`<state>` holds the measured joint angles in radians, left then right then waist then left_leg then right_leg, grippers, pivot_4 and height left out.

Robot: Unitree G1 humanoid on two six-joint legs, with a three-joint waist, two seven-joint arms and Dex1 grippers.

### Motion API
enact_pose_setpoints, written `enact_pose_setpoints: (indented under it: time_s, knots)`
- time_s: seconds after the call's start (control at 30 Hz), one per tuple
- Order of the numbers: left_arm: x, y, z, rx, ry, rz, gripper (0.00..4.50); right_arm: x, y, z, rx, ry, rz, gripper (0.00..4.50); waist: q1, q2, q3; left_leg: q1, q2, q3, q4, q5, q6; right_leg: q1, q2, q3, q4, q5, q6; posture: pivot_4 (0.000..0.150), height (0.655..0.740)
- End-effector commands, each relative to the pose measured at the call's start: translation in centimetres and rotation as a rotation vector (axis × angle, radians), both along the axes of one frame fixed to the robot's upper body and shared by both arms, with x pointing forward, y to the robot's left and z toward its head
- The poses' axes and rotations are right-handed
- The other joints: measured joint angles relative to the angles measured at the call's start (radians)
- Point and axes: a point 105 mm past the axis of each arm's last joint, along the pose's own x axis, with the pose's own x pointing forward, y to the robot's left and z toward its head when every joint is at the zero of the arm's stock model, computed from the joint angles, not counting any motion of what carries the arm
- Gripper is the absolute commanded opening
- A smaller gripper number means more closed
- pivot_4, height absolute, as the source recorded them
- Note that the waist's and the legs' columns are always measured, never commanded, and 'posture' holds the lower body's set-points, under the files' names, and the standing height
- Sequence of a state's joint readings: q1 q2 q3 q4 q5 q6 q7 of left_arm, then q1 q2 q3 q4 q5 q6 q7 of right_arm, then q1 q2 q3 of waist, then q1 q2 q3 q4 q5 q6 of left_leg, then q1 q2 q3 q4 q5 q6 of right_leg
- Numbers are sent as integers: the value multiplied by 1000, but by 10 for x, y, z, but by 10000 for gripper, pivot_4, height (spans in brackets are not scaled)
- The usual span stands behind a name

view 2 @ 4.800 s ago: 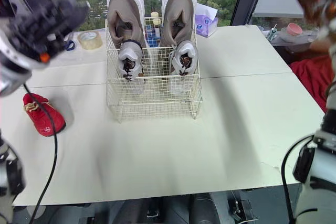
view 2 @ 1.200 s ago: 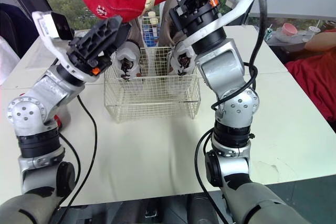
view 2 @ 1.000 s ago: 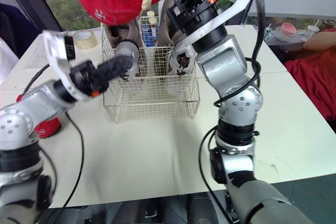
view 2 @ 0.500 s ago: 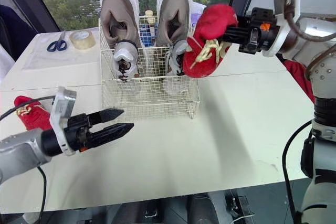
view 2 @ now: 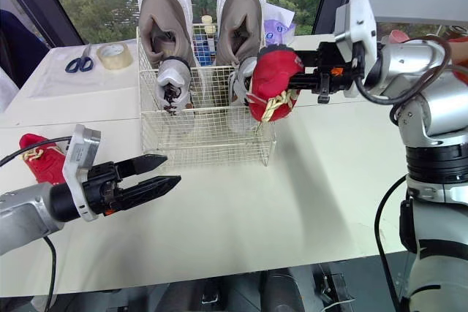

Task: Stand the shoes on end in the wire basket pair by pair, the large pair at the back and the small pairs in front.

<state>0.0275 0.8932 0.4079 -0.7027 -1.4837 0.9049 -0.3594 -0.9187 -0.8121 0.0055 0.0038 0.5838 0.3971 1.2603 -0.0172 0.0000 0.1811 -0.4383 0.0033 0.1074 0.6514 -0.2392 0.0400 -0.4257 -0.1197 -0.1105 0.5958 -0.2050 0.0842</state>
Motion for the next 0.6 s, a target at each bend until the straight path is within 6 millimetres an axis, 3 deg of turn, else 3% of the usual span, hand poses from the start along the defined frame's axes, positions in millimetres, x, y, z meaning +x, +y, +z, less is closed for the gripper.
enact_pose_setpoints:
  time_s: [0.03,0.13,0.3,0.6]
  knots:
    - [-2,-3,6,4,-37,-16,44425,4,9,-25,-22,108,35,8807,0,-1,-1,1,1,0,0,0,0,1,1,0,0,0,-1,1500,7400]
    - [-1,-2,6,1,-38,-9,44425,4,10,-24,-26,89,33,8807,0,-1,-1,3,3,0,0,-2,3,-1,1,0,0,1,-2,1500,7400]
    - [-1,-2,3,-5,-33,-2,44425,2,8,-5,2,21,1,8807,1,-1,-1,6,4,1,-2,-2,2,-1,1,0,0,1,-5,1500,7400]
    - [0,0,-2,-12,-23,0,44425,-21,-2,48,127,16,-13,8807,9,1,0,-1,4,1,-4,-1,0,-7,0,1,0,0,-7,1500,7400]
